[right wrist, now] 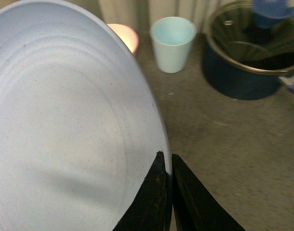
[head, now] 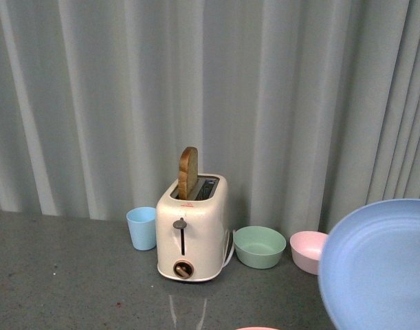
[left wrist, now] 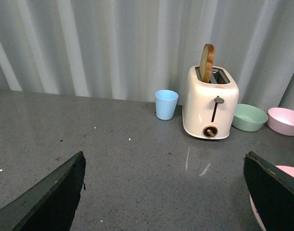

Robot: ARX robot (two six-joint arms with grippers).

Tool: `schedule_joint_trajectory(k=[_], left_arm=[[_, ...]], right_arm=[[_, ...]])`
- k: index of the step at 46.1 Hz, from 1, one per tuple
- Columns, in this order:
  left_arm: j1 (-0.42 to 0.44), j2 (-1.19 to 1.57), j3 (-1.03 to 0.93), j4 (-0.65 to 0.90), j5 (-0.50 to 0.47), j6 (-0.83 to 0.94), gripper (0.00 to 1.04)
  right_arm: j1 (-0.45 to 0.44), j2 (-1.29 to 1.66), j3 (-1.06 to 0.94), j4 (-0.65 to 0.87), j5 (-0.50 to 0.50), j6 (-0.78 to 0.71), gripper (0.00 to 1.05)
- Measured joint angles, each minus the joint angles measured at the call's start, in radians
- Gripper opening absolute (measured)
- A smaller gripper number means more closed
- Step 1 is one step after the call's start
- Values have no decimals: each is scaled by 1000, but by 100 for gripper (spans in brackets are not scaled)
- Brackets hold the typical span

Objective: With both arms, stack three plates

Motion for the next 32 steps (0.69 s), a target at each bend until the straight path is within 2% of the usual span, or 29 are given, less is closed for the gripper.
schedule_joint_trajectory(k=[7, 18, 25, 32], left_arm=[[0, 0, 0, 0, 0, 0, 98], [0, 0, 0, 0, 0, 0, 98], [0, 0, 0, 0, 0, 0, 98], [0, 0, 0, 0, 0, 0, 98]], right_arm=[[188, 47, -44, 89, 26, 90, 3], [370, 130, -103, 197, 12, 219, 3], [414, 181, -127, 234, -3, 277, 3], [407, 211, -140, 243, -17, 318, 3]])
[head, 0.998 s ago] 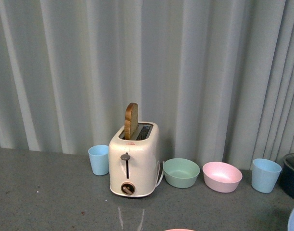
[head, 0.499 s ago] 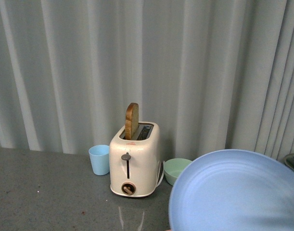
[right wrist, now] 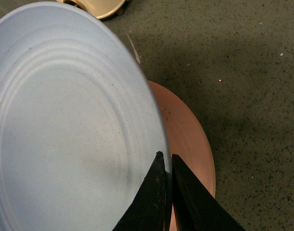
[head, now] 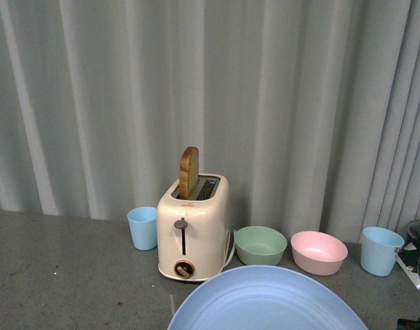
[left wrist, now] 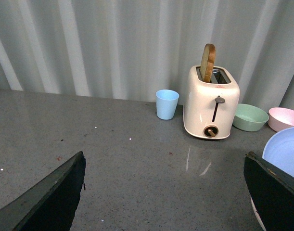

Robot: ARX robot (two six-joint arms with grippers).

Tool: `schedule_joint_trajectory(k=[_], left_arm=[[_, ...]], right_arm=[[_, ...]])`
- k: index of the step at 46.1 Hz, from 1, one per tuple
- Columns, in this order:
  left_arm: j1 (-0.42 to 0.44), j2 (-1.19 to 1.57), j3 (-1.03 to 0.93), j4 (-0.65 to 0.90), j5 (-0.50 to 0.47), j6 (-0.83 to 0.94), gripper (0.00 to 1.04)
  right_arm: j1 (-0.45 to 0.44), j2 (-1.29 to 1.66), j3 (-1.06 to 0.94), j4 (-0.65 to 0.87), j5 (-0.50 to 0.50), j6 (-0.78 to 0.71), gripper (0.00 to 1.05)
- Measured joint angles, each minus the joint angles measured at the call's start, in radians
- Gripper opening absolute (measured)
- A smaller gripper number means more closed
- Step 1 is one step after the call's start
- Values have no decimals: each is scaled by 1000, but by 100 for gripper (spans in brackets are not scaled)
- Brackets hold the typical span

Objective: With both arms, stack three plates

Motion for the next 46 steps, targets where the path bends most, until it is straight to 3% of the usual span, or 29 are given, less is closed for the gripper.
schedule_joint_trajectory(k=[17, 46], left_arm=[[0, 0, 0, 0, 0, 0, 98], [0, 0, 0, 0, 0, 0, 98]], right_arm=[[-80, 65, -1, 21, -60, 64, 3], [-66, 190, 18, 27, -61, 85, 3]])
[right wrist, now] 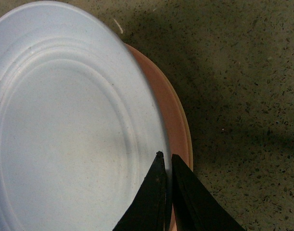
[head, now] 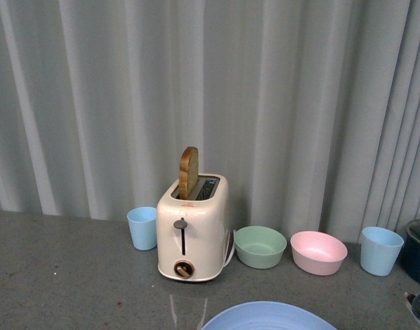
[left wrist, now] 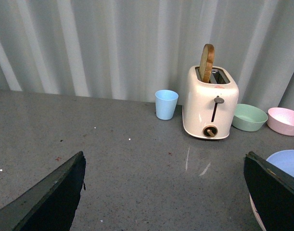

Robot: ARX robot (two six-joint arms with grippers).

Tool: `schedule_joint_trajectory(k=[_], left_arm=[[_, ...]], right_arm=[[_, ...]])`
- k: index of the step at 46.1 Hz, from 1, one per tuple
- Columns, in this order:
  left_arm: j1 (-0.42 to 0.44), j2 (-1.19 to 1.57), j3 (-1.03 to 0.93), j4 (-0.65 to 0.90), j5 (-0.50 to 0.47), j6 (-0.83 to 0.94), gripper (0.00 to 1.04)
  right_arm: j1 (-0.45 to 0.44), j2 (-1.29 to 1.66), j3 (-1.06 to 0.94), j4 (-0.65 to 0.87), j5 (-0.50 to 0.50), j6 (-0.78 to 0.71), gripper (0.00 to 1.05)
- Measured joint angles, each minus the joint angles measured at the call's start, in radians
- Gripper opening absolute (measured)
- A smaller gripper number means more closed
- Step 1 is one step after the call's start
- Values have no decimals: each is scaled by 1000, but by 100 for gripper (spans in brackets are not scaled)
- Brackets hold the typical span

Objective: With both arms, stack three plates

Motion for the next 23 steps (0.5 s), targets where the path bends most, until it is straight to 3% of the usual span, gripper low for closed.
schedule_joint_trajectory(k=[23], left_arm=[[0, 0, 0, 0, 0, 0, 98]], right_arm=[[-2, 35, 21, -39, 8, -7, 3]])
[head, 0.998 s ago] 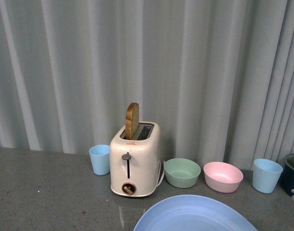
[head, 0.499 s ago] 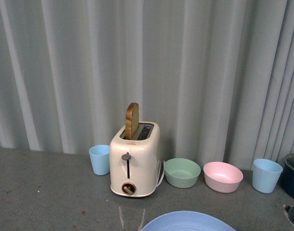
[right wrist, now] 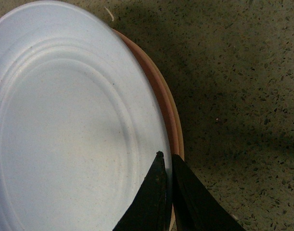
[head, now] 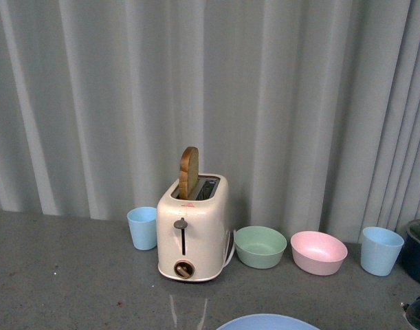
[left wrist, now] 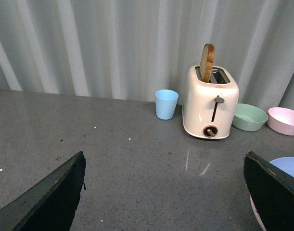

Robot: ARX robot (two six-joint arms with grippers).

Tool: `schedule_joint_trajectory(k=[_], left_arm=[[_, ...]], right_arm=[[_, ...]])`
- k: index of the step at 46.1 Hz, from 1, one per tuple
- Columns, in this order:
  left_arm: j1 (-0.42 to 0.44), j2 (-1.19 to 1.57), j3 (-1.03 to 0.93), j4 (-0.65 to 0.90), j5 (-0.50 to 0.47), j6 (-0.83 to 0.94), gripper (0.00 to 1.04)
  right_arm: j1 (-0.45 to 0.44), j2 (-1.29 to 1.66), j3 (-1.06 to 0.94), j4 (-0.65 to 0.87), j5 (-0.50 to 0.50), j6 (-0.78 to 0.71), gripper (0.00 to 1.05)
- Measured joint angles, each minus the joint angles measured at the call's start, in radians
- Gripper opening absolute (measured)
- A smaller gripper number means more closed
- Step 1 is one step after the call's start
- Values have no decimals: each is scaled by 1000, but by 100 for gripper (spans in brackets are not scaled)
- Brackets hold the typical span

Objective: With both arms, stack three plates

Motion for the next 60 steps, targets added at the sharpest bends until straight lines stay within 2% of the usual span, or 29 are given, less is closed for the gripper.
schedule_joint_trajectory(k=[4, 9, 22, 25, 32, 41, 48, 55, 57, 60], left_arm=[[0, 0, 0, 0, 0, 0, 98], [0, 0, 0, 0, 0, 0, 98], [0, 0, 0, 0, 0, 0, 98], [0, 0, 0, 0, 0, 0, 98], [0, 0, 0, 0, 0, 0, 98], [0, 0, 0, 0, 0, 0, 98], [0, 0, 0, 0, 0, 0, 98], [0, 0, 0, 0, 0, 0, 98], [0, 0, 0, 0, 0, 0, 98], [0, 0, 0, 0, 0, 0, 98]], right_arm=[[-7, 0, 0, -6, -5, -3, 11], [-21, -9, 0, -18, -9, -3, 29], [-79, -154, -65, -58, -35, -31, 89], [-102, -221, -97, -71, -38, -34, 99], [-169, -478, -147, -148, 17, -58, 97], [-176, -812, -154, -273, 138, -126, 97], [-84, -1080, -156, -373, 282, -196, 97], [54, -1266, -161, -442, 446, -258, 97], [105, -1328, -202, -350, 518, -264, 88], [141, -1390, -237, -320, 559, -269, 78]])
